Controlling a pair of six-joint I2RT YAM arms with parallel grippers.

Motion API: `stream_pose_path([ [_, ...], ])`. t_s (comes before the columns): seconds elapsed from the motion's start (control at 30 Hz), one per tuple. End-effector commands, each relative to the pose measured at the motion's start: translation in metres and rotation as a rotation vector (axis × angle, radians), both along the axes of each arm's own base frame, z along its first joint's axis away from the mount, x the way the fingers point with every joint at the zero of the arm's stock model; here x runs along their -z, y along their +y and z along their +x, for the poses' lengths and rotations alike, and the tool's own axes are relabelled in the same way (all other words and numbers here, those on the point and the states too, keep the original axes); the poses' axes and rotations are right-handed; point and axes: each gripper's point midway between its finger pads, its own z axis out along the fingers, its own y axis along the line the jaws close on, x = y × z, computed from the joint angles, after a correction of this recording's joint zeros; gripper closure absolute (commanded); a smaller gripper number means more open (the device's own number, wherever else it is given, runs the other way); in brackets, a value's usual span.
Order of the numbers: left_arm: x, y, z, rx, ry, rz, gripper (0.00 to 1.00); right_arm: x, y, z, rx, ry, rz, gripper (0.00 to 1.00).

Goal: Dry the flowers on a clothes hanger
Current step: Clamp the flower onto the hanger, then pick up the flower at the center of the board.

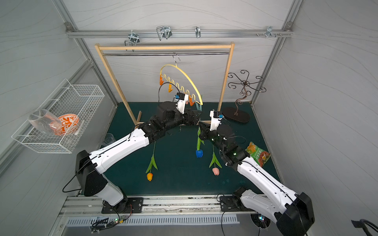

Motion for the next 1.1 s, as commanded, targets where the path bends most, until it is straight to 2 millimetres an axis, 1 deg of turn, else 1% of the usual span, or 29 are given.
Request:
stream_pose_path([
  [0.0, -0.015, 0.017, -0.009, -0.035, -0.031, -0.025, 0.04, -0.008, -0.002, 0.003, 0.021, -0.015, 0.002, 0.95],
  [0.07, -0.001, 0.035, -0.012, -0.106, 0.007, -0.014, 0.04, -0.006, -0.004, 0.004, 0.030, -0.012, 0.001, 0.94],
  [0.13, 0.021, 0.057, -0.013, -0.209, 0.071, -0.009, 0.04, -0.006, -0.005, 0.004, 0.037, -0.013, 0.002, 0.92],
  [0.2, 0.058, 0.083, -0.019, -0.326, 0.185, -0.005, 0.05, -0.004, -0.007, 0.006, 0.053, -0.005, 0.005, 0.90],
  [0.27, 0.099, 0.100, -0.034, -0.370, 0.269, -0.011, 0.07, -0.003, -0.009, 0.007, 0.066, -0.002, 0.018, 0.90],
  [0.3, 0.116, 0.106, -0.040, -0.376, 0.288, -0.018, 0.07, -0.001, -0.009, 0.008, 0.071, -0.002, 0.023, 0.88],
  [0.37, 0.144, 0.121, -0.050, -0.412, 0.302, -0.036, 0.07, 0.001, -0.010, 0.009, 0.082, 0.002, 0.027, 0.83],
  [0.4, 0.154, 0.130, -0.052, -0.445, 0.307, -0.031, 0.07, 0.003, -0.011, 0.011, 0.092, 0.010, 0.025, 0.82],
  [0.47, 0.170, 0.146, -0.056, -0.502, 0.306, -0.011, 0.07, 0.007, -0.014, 0.013, 0.115, 0.019, 0.016, 0.82],
  [0.6, 0.183, 0.164, -0.056, -0.561, 0.268, 0.033, 0.07, 0.008, -0.019, 0.014, 0.142, 0.014, 0.024, 0.82],
  [0.63, 0.187, 0.168, -0.057, -0.577, 0.270, 0.032, 0.07, 0.010, -0.020, 0.014, 0.148, 0.017, 0.020, 0.82],
  [0.73, 0.201, 0.169, -0.059, -0.556, 0.244, 0.066, 0.07, 0.016, -0.023, 0.012, 0.149, 0.027, -0.037, 0.82],
  [0.77, 0.205, 0.171, -0.059, -0.547, 0.227, 0.095, 0.07, 0.023, -0.026, 0.011, 0.154, 0.038, -0.085, 0.80],
  [0.8, 0.206, 0.172, -0.059, -0.548, 0.212, 0.114, 0.07, 0.031, -0.031, 0.012, 0.172, 0.050, -0.136, 0.74],
  [0.83, 0.203, 0.174, -0.058, -0.559, 0.212, 0.117, 0.07, 0.043, -0.038, 0.012, 0.195, 0.073, -0.198, 0.66],
  [0.9, 0.192, 0.170, -0.059, -0.530, 0.201, 0.123, 0.07, 0.072, -0.058, 0.013, 0.276, 0.123, -0.317, 0.54],
  [0.93, 0.189, 0.169, -0.059, -0.518, 0.192, 0.127, 0.07, 0.090, -0.069, 0.013, 0.327, 0.158, -0.365, 0.48],
  [1.0, 0.193, 0.172, -0.058, -0.541, 0.197, 0.124, 0.06, 0.123, -0.089, 0.014, 0.407, 0.231, -0.416, 0.46],
  [1.07, 0.200, 0.169, -0.056, -0.541, 0.202, 0.109, 0.06, 0.160, -0.104, 0.014, 0.455, 0.336, -0.422, 0.46],
])
